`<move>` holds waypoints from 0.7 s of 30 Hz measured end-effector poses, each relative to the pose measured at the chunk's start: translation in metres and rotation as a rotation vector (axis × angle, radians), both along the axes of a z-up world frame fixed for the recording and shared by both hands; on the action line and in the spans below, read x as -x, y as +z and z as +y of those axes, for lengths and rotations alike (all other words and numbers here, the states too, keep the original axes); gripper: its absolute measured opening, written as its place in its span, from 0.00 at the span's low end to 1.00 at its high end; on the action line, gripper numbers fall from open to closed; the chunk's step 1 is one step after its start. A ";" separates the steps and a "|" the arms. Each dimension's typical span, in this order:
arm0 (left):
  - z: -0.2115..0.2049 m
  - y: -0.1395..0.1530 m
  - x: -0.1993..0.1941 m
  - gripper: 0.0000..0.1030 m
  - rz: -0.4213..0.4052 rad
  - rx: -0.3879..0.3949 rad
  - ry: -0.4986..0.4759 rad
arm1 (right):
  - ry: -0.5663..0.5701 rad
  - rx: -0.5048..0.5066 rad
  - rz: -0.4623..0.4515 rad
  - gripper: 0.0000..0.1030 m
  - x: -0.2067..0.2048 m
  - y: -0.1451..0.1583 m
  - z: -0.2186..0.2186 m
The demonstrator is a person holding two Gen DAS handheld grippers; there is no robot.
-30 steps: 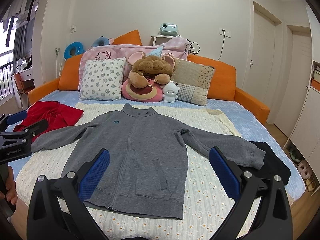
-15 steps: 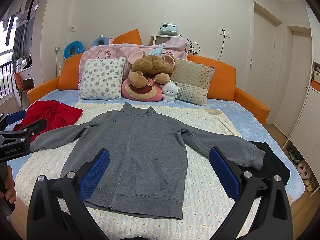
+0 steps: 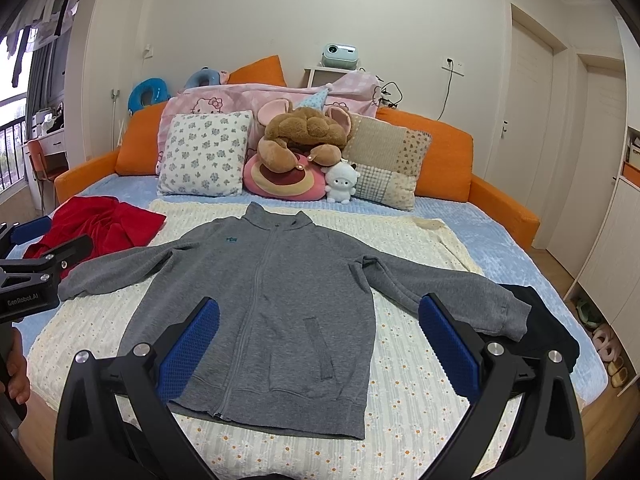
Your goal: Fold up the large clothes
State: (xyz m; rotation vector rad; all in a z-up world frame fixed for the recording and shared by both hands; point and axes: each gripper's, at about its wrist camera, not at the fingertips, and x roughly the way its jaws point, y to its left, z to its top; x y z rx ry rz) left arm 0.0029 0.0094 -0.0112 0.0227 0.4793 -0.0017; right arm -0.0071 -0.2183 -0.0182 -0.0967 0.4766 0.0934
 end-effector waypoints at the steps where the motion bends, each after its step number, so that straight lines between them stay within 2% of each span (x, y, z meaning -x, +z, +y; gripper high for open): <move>1: -0.002 0.002 0.000 0.98 0.002 0.000 0.000 | 0.000 0.001 0.001 0.96 -0.001 -0.001 -0.001; 15: 0.009 -0.015 -0.005 0.98 0.020 -0.001 -0.010 | 0.009 0.010 0.008 0.96 -0.006 -0.007 0.003; 21: 0.000 -0.021 -0.029 0.98 0.051 -0.021 -0.025 | -0.019 0.003 0.030 0.96 -0.019 -0.014 -0.003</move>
